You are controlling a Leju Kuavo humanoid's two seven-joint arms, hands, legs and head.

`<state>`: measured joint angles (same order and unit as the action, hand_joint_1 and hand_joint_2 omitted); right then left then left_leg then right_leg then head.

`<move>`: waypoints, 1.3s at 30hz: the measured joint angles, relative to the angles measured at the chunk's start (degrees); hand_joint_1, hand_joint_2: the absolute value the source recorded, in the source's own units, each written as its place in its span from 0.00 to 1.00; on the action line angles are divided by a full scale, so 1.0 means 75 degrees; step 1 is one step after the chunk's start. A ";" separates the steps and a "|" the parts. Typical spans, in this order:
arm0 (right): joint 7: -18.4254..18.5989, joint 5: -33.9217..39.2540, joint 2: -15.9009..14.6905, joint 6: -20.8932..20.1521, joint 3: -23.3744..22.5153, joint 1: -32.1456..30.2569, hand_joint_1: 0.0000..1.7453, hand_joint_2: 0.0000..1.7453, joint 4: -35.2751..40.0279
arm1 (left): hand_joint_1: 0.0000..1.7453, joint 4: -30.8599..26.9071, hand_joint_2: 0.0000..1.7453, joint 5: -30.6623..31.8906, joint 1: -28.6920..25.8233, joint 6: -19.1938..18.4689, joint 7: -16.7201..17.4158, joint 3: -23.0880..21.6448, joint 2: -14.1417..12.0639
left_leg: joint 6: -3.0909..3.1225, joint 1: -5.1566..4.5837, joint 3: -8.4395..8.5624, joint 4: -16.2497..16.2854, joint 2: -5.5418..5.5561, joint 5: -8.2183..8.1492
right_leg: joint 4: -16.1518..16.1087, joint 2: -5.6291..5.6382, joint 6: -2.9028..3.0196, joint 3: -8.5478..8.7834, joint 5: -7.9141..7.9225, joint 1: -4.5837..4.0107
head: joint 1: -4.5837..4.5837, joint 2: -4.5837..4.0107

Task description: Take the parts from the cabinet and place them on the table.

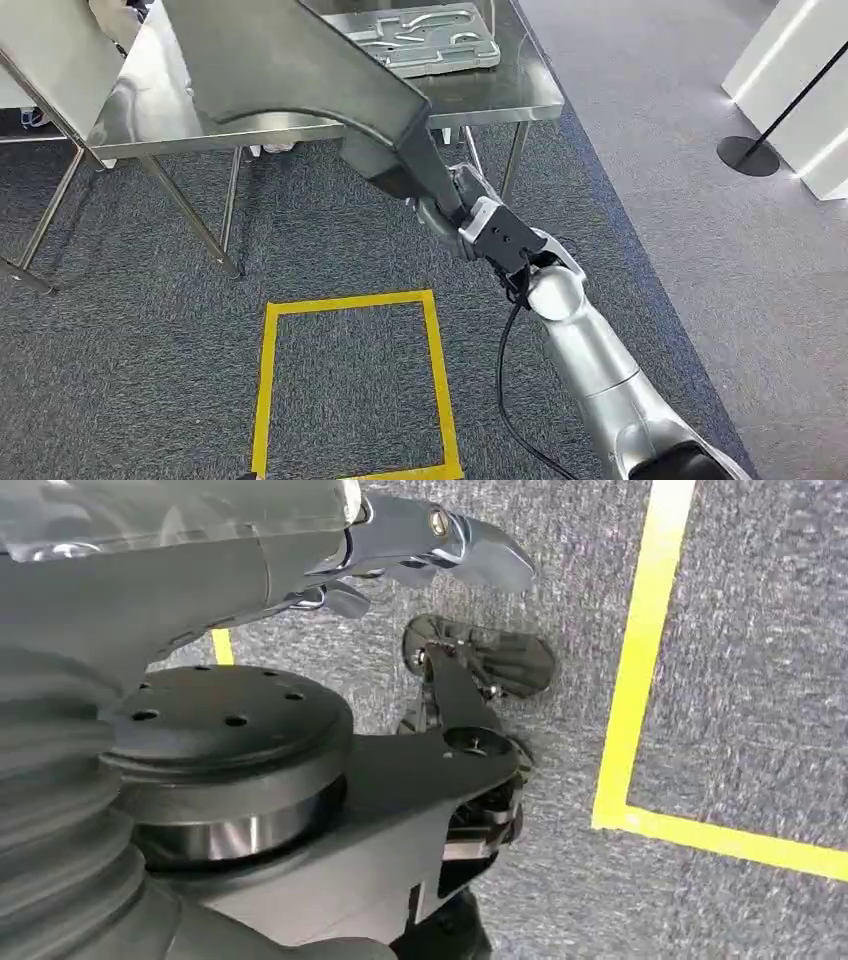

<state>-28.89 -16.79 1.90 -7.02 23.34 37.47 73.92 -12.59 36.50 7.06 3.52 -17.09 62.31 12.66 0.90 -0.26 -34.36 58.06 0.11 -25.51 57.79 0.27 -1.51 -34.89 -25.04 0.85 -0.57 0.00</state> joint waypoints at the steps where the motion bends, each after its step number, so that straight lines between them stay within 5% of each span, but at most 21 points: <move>1: 0.0003 -0.0012 -0.0038 0.0006 0.0003 -0.0058 1.00 1.00 0.0052 | 0.00 -0.0003 1.00 0.0012 0.0005 0.0000 0.0012 -0.0023 0.0009 | 0.0000 -0.0001 0.0000 0.0000 0.0000 0.0000 | 0.0000 0.0000 0.0000 0.0000 0.0000 0.0001 | 0.0003 0.0000; 9: 0.0341 -0.0213 -0.0154 0.0102 0.0058 -0.0359 1.00 1.00 0.0545 | 0.00 -0.0003 1.00 0.0003 0.0012 -0.0067 0.0017 -0.0125 -0.0006 | 0.0000 -0.0001 -0.0003 -0.0002 0.0000 -0.0001 | 0.0001 0.0001 0.0000 0.0000 0.0000 0.0000 | 0.0006 0.0000; 22: 0.0787 0.0513 0.0108 -0.0003 0.0516 0.0403 1.00 1.00 0.0224 | 0.00 -0.0003 1.00 -0.0292 -0.0090 -0.0073 -0.0099 0.0012 -0.0055 | 0.0001 -0.0001 -0.0006 -0.0002 0.0001 0.0000 | 0.0001 -0.0002 0.0000 0.0001 0.0000 0.0001 | 0.0003 0.0000; 39: 0.0312 0.0350 0.0143 0.0711 -0.0035 0.0471 1.00 1.00 -0.0679 | 0.00 -0.0003 1.00 -0.0155 0.0046 -0.0157 -0.0085 0.0038 -0.0070 | 0.0002 -0.0005 -0.0006 0.0000 0.0003 -0.0001 | 0.0000 -0.0004 -0.0006 0.0000 -0.0003 0.0005 | 0.0006 0.0000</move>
<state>-26.56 -14.16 2.97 -1.68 23.08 41.00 68.83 -12.61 35.34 7.41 2.34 -17.73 62.60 12.13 0.91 -0.30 -34.40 58.06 0.13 -25.52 57.79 0.24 -1.55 -34.89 -25.07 0.89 -0.52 0.00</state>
